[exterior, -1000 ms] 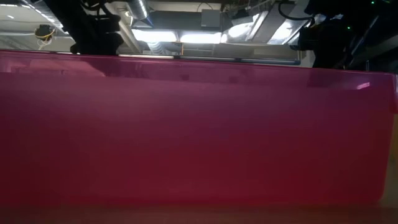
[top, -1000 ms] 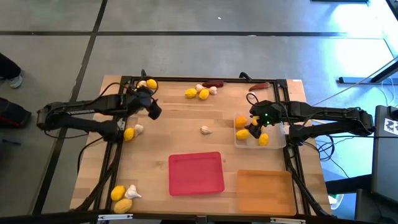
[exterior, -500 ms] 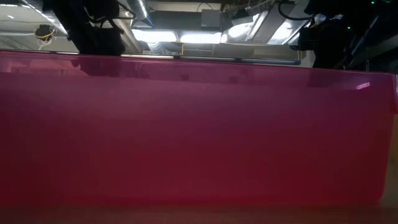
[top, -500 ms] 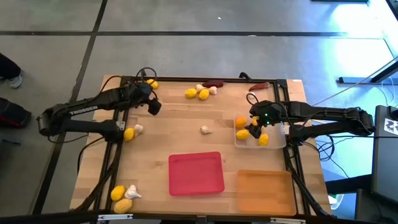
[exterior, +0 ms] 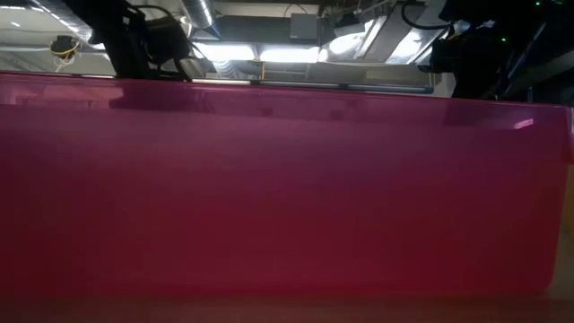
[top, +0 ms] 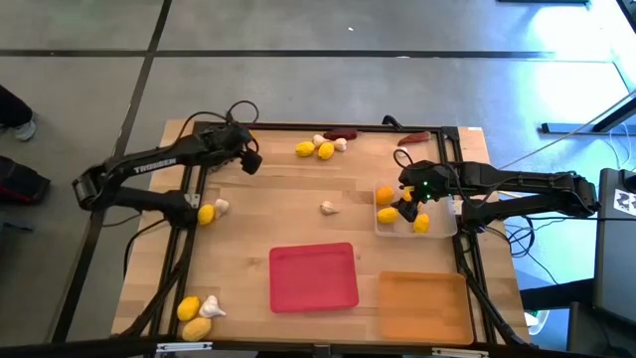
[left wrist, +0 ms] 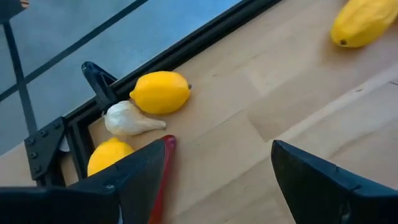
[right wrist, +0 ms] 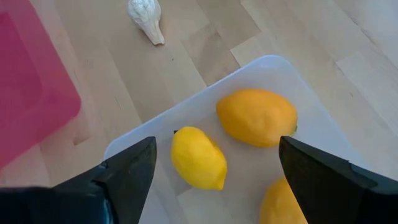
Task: Sort produce into baskets
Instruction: Put the yellow lemon into the transparent bin
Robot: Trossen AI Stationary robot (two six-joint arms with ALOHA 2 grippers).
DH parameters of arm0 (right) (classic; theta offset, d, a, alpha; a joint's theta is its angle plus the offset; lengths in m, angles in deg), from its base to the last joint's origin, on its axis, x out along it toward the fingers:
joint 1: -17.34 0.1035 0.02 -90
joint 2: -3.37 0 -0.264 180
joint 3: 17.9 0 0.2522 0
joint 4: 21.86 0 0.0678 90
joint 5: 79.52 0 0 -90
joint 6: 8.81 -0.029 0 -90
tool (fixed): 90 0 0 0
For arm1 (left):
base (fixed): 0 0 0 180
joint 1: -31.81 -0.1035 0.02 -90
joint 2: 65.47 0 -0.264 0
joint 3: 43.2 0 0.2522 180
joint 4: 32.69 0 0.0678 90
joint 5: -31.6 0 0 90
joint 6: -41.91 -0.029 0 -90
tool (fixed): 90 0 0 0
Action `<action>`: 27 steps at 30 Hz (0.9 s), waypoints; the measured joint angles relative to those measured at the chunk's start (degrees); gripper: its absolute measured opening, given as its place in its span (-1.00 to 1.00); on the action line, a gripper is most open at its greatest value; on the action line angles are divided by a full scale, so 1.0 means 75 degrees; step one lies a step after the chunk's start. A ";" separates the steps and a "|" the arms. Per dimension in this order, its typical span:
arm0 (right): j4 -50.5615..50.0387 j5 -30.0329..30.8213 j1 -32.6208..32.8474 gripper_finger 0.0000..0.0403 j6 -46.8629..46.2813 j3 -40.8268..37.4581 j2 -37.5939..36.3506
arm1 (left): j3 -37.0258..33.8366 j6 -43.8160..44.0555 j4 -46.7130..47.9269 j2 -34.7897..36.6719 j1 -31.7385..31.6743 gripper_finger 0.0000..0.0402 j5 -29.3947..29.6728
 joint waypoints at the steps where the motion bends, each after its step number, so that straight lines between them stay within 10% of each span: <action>1: 0.0000 -0.0002 0.0000 0.64 0.0002 0.0000 0.0000 | -0.0002 -0.0050 -0.0094 -0.0107 0.0003 0.45 0.0172; 27: 0.0000 0.0001 0.0000 0.64 0.0001 -0.0003 0.0000 | 0.1291 -0.0334 -0.1146 -0.3095 -0.2660 0.44 -0.0918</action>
